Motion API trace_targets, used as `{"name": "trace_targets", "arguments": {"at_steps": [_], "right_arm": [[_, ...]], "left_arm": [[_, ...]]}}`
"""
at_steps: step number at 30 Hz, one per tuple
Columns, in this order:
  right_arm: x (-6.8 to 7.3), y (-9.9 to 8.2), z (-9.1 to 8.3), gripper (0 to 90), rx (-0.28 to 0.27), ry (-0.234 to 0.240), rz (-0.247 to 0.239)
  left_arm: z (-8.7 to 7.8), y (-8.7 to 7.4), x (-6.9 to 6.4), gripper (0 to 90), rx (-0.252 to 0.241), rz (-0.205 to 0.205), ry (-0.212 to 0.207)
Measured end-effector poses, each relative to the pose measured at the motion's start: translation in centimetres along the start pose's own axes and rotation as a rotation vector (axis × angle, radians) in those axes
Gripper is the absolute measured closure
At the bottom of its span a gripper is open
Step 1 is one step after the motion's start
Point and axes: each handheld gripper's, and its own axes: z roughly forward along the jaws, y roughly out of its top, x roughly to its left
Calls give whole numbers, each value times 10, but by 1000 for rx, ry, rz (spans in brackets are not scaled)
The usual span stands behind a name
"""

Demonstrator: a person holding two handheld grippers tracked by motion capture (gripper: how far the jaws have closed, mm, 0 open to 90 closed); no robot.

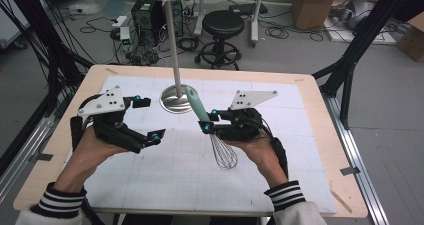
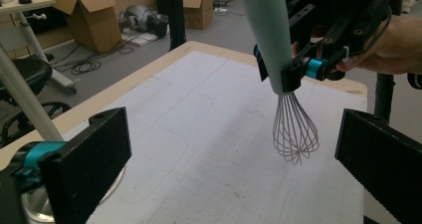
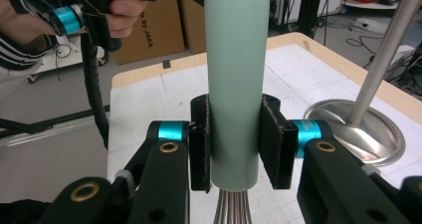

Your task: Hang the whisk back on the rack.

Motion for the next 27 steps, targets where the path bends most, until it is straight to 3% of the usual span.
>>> {"name": "trace_targets", "arguments": {"at_steps": [11,27], "right_arm": [[1,2,5,691,-2,9,-5],[3,3,11,690,-17,65,-10]], "left_arm": [[13,15,-3,17,14,18,-43],[32,28,-7,17,20,48,-119]]}}
